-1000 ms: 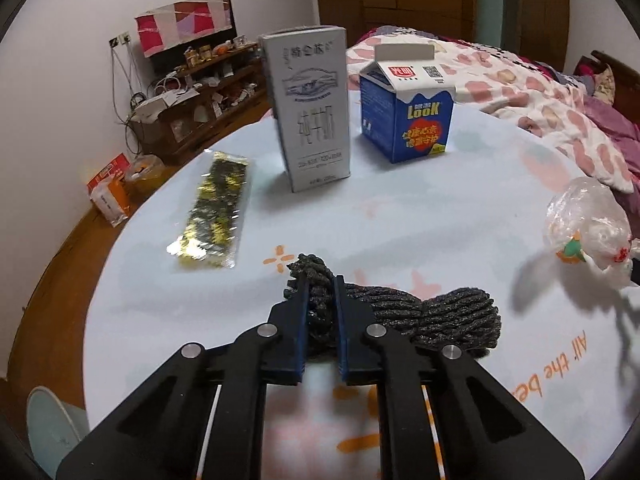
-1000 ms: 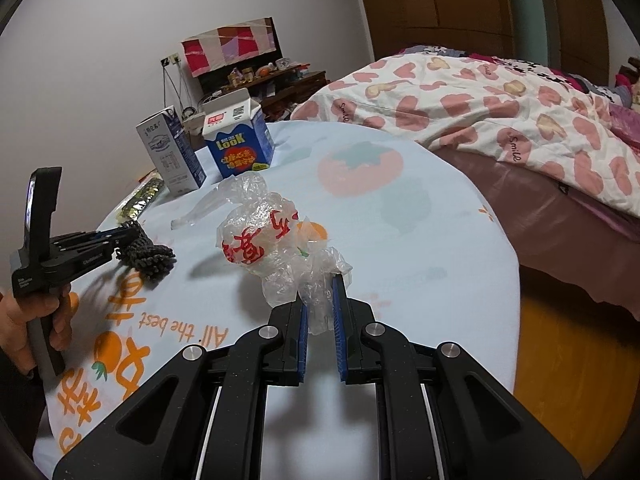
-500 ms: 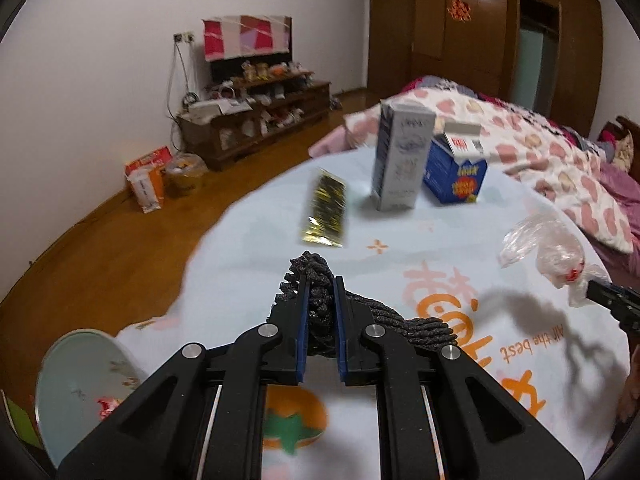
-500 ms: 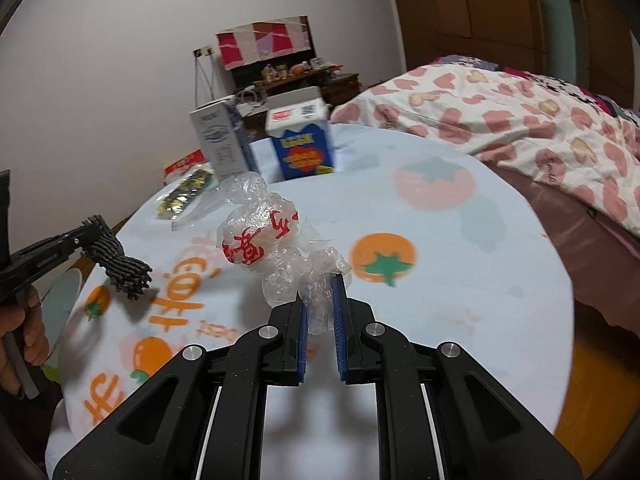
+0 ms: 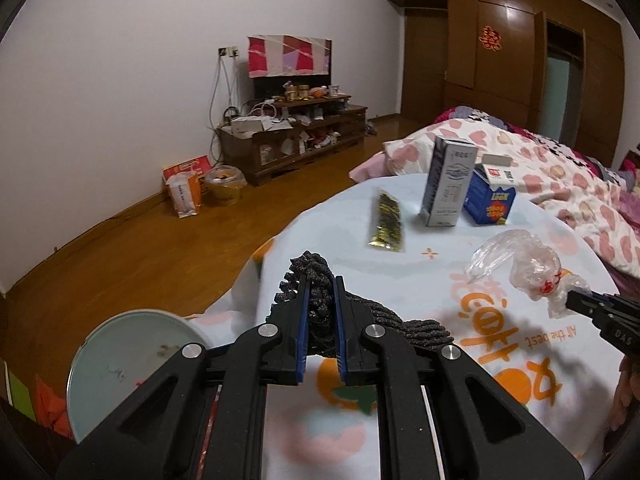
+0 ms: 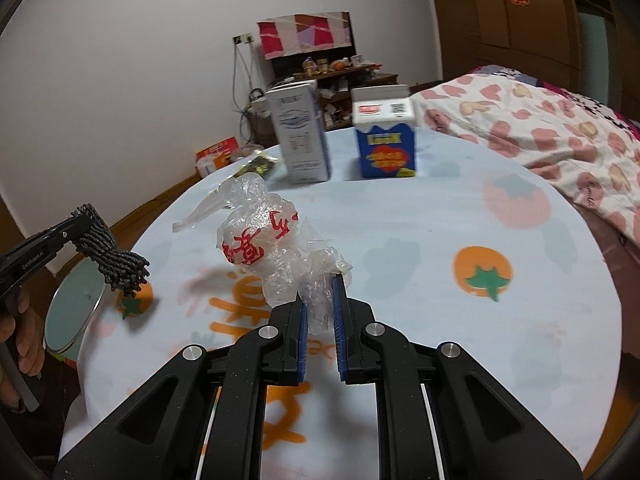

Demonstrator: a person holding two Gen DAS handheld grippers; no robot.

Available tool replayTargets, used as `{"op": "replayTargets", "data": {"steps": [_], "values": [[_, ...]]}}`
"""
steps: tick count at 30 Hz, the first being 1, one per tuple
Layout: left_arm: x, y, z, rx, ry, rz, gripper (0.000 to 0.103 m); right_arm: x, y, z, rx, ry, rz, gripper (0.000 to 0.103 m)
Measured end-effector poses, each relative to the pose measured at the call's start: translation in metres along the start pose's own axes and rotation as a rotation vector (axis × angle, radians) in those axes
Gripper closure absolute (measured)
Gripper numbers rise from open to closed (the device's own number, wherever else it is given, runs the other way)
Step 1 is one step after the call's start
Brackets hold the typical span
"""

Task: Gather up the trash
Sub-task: 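Carry the black scrubber and clear bag over the blue bin with both tools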

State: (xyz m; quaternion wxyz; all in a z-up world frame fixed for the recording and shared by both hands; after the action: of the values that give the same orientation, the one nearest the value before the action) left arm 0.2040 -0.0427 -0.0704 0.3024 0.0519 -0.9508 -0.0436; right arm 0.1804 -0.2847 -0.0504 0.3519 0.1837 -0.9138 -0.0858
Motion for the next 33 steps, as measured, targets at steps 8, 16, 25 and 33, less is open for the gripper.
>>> {"op": "replayTargets", "data": {"steps": [8,16,25,33], "values": [[0.008,0.027,0.009,0.032,-0.007,-0.026,0.092,-0.014,0.035,-0.006,0.054,0.013,-0.036,0.091],[0.013,0.056,0.012,0.055,-0.009,-0.059,0.092,-0.027,0.069,-0.013,0.105,0.024,-0.07,0.091],[0.021,0.085,0.017,0.08,-0.008,-0.1,0.092,-0.043,0.106,-0.018,0.155,0.038,-0.114,0.091],[0.024,0.107,0.022,0.1,-0.003,-0.137,0.092,-0.054,0.132,-0.016,0.189,0.056,-0.15,0.091]]}}
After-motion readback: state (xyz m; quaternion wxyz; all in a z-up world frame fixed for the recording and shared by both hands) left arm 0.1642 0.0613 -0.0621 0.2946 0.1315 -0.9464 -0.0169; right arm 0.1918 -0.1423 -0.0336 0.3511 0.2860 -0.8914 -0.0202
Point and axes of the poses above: each gripper's, at about its wrist camera, not at the fingertips, and x roughly against the way its jaws point, y to its left, z to its underside, the point moved 7 cm from there along -x, roughly the way its jaws point, and after that the axes turned 11 degrees about -z, right-handed, at the moved point
